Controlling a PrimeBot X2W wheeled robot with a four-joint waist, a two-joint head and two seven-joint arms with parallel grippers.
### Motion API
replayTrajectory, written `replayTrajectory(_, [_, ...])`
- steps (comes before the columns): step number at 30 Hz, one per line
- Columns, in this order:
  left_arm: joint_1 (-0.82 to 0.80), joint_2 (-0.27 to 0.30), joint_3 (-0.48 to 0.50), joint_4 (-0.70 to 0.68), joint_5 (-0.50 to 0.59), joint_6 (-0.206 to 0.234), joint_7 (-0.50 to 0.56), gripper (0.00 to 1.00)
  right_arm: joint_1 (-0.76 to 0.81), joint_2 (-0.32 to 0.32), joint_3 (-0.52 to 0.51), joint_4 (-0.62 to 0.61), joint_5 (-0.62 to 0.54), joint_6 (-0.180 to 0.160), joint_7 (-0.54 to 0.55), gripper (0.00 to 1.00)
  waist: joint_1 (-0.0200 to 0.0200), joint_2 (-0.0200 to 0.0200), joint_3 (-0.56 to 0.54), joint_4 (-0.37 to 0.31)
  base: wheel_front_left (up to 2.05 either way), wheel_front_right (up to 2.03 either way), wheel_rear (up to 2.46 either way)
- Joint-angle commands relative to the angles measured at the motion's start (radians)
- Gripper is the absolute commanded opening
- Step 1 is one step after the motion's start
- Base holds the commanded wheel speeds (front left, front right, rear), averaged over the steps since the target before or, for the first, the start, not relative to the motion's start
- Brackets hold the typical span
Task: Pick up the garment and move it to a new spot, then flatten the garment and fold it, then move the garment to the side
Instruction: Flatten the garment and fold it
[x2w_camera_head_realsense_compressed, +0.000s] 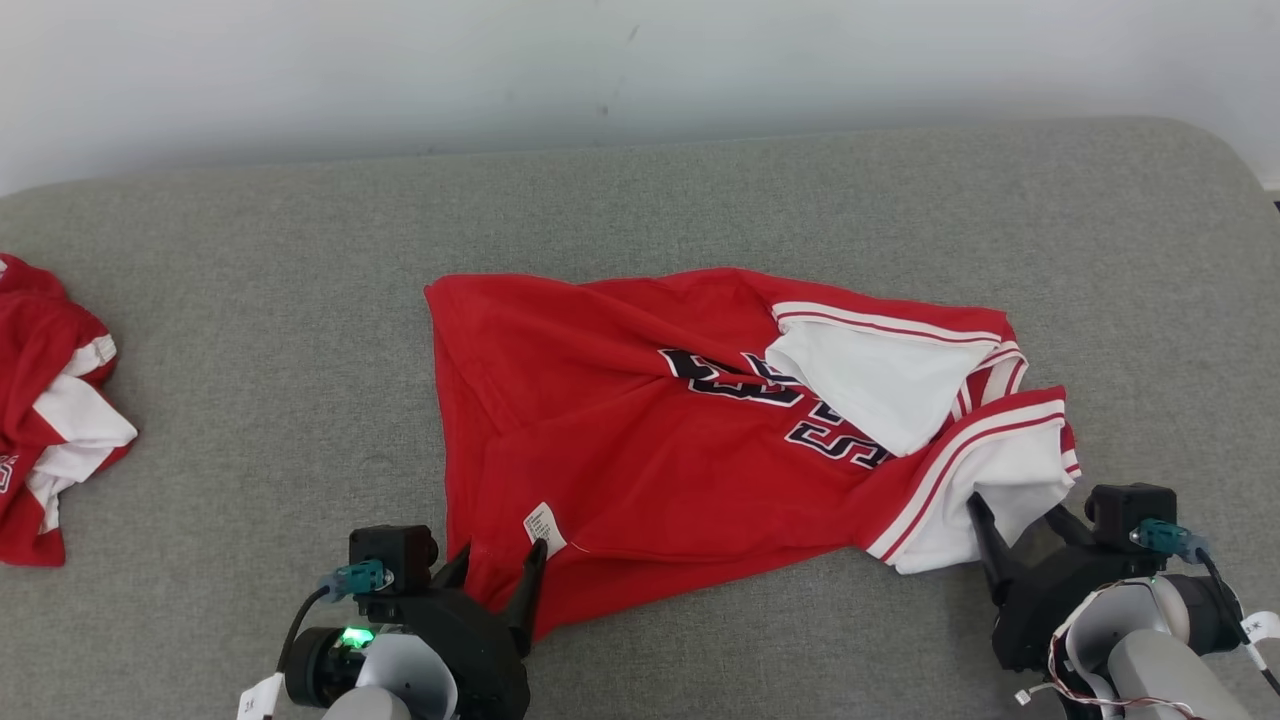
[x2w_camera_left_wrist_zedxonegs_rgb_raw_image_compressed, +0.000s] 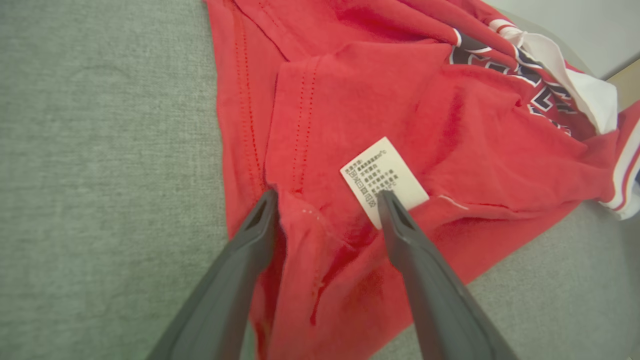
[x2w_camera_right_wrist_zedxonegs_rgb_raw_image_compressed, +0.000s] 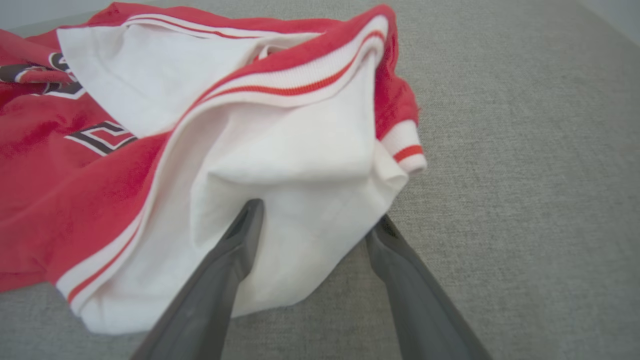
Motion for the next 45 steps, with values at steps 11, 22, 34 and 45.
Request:
replayTrajectory(11, [-0.003, 0.013, 0.001, 0.003, -0.023, 0.007, -0.01, 1.0, 0.032, -0.027, 0.103, -0.043, 0.053, 0.001, -0.022, 0.99, 0.0, -0.0001, -0.016, -0.004, 0.0, 0.0, 0.0])
replayTrajectory(22, [0.012, 0.012, -0.011, 0.003, -0.03, 0.011, -0.011, 1.0, 0.063, -0.036, 0.158, -0.12, 0.06, 0.001, 0.011, 0.98, 0.0, -0.0001, -0.028, 0.0, 0.0, 0.0, 0.0])
replayTrajectory(34, [0.019, 0.02, -0.012, -0.003, -0.041, 0.021, -0.013, 1.0, 0.106, -0.046, 0.08, -0.223, 0.026, 0.001, 0.029, 0.95, 0.0, -0.0001, -0.031, -0.006, 0.0, 0.0, 0.0])
replayTrajectory(45, [-0.009, 0.02, -0.027, 0.003, -0.047, 0.022, -0.008, 1.0, 0.145, -0.02, 0.017, -0.276, -0.01, 0.001, 0.067, 0.93, 0.0, -0.0001, -0.036, -0.009, 0.0, 0.0, 0.0])
